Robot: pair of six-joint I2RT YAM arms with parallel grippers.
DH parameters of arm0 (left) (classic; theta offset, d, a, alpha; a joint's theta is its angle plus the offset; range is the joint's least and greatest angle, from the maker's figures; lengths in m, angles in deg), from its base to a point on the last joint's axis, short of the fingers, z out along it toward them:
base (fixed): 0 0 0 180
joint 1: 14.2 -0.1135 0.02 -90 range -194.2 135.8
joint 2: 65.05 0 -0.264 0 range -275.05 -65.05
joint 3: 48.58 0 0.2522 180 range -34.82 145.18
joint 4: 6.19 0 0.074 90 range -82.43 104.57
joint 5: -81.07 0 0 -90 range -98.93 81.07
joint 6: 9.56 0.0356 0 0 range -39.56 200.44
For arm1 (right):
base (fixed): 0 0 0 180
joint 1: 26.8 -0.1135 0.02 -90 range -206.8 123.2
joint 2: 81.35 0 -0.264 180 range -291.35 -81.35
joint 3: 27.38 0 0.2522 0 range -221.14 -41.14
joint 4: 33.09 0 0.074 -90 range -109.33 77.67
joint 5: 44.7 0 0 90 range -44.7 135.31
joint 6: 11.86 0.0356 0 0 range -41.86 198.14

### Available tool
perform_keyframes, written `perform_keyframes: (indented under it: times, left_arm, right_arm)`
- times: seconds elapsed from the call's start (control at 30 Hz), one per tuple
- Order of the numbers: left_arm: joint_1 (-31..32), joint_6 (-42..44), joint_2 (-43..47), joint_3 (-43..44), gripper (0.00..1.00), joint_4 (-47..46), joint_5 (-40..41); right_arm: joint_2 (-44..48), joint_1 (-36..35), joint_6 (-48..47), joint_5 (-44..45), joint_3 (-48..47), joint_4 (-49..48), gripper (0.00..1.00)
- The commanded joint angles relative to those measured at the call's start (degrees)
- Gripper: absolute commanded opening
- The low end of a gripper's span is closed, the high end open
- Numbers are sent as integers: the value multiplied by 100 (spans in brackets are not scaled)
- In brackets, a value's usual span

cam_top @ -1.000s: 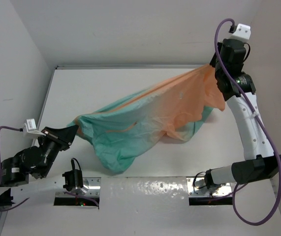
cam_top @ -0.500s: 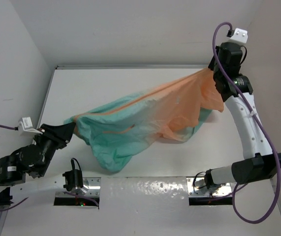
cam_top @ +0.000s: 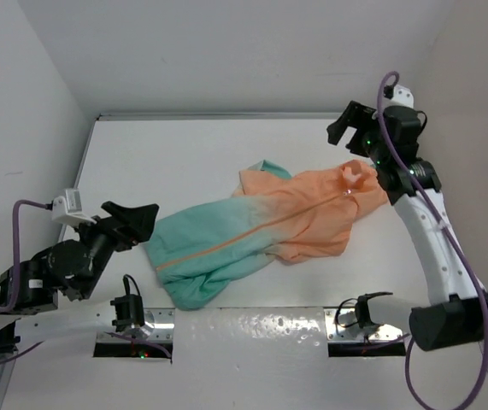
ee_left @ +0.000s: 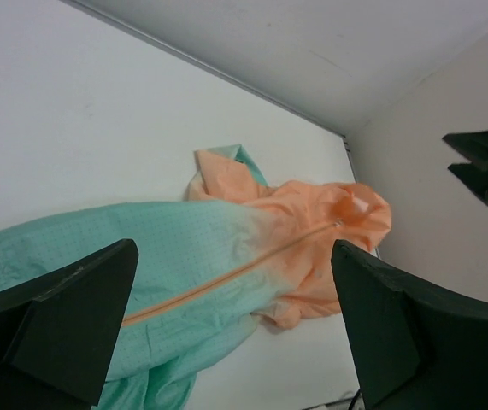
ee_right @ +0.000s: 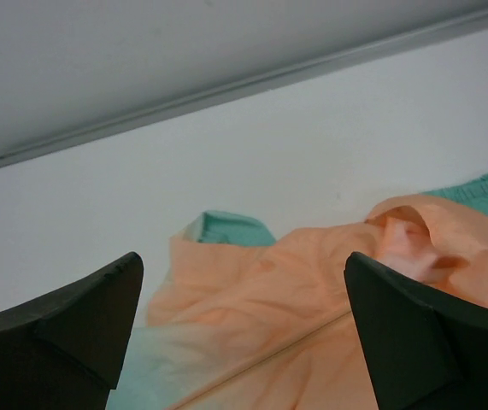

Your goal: Zip up the jacket

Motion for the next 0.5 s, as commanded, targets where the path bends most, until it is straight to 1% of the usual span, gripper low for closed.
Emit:
perform_keyframes:
  times: [0.0, 0.03, 0.07, 0.1, 0.13, 0.17, 0.2, 0.23, 0.27, 0.33, 0.37, 0.4, 0.43, 0.47]
  left_arm:
    - [7, 676, -178, 124, 95, -824, -599]
    - [7, 756, -221, 54, 95, -940, -705]
    - [7, 861, -300, 27, 95, -1054, -811]
    - [7, 923, -345, -8, 95, -1168, -1021]
    - [7, 976, -432, -69, 95, -1378, -1119]
    - [7, 1054, -476, -96, 95, -1485, -1189]
    - [7, 1081, -520, -96, 95, -1625, -1355]
    - [7, 1116, -608, -96, 95, -1687, -1400]
    - [7, 1160, -652, -105, 95, -1749, -1479]
    - [7, 1240, -679, -166, 94, -1977, -1690]
    - [7, 1275, -679, -245, 94, -2091, -1778]
    - [7, 1258, -662, -280, 94, -2127, -1779]
    - [7, 1249, -635, -350, 94, -2206, -1787]
    - [7, 1240, -635, -386, 94, -2241, -1805]
  right_arm:
    - [803, 15, 287, -949, -85, -19, 99]
    - [970, 6, 339, -1117, 64, -10, 99]
    - [1389, 15, 392, -1275, 240, -105, 99]
    - [1619, 6, 541, -1598, 685, -211, 99]
    - [1857, 15, 603, -1767, 925, -325, 99]
    - [2320, 15, 673, -1934, 1136, -361, 99]
    - [2551, 15, 787, -2205, 1547, -379, 99]
    - [2780, 15, 823, -2339, 1751, -327, 99]
    - [3252, 15, 850, -2444, 1927, -274, 99]
    - [3746, 15, 867, -2481, 2393, -3, 99]
    - [4184, 15, 850, -2463, 2604, 104, 99]
    - [4188, 15, 824, -2350, 2606, 374, 99]
    - [4702, 15, 780, -2227, 2797, 499, 99]
    - [4820, 15, 753, -2226, 2834, 613, 99]
